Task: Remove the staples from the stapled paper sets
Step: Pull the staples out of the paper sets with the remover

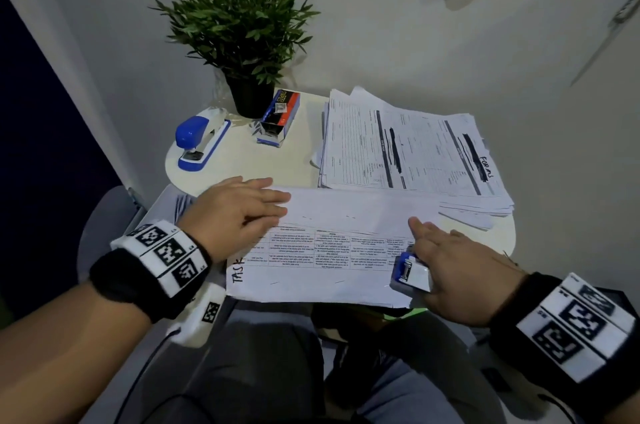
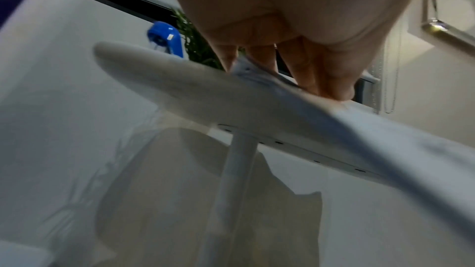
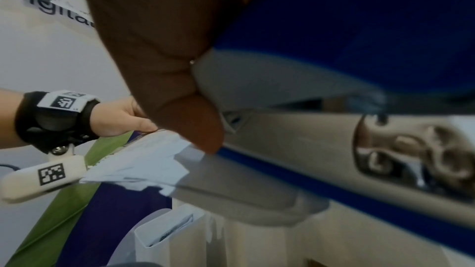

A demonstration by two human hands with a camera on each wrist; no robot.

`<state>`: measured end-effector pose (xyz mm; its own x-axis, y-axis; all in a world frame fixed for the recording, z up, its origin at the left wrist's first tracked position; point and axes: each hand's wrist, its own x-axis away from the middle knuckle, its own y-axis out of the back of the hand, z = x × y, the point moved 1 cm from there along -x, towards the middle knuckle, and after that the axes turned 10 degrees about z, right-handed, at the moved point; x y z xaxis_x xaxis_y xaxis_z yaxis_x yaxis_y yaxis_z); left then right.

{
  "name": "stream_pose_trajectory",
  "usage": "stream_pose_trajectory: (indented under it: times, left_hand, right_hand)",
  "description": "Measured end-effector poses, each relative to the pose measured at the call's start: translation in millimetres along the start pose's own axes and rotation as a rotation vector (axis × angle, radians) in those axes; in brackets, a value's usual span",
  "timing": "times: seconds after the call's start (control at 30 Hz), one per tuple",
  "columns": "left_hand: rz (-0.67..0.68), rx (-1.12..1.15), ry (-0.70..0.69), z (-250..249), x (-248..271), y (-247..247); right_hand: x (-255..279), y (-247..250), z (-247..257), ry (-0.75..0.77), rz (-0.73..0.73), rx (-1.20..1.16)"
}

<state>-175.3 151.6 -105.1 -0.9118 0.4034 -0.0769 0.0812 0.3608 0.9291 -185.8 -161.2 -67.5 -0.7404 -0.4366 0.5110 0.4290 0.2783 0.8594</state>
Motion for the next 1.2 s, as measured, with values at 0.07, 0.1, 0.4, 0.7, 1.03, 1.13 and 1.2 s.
stream_pose_trajectory:
  times: [0.07,0.1,0.4,0.7,1.03,1.13,1.2]
  left_hand:
    - [-0.028,-0.015,0.065,-5.0,3.8,-1.7]
    - [-0.062,-0.038,0.079,-11.5,4.2,-1.8]
    - [0.385,-0.282,-0.061,-95.7,-35.2,-21.8]
    - [0.359,-0.250,0.046,-75.3,-48.5,-5.7]
    - [0.299,-0.170,0.043,-80.9,-56.5,7.3]
    - [0.251,-0.128,0.026,-84.3,-55.3,15.3]
    - [0.174,-0.130,0.030,-87.8,-55.3,22.3]
  right_hand:
    - [-0.7,-1.1,1.3,-0.011,-0.015,0.007]
    - [-0.3,-0.6,2.3,-0.019,-0.017,0.011]
    - [0.6,1.3,6.4,-0.033,-0.057,-0.007]
    - [2.8,2.3,1.9,-0.026,-0.045,-0.008]
    - [-8.5,68.2,-3.6,0.126,-0.928,-1.245]
    - [-14.9,69.7,14.9,0.153,-1.036,-1.170]
    - [-17.9,64.2,24.2,0.149,-1.155,-1.115]
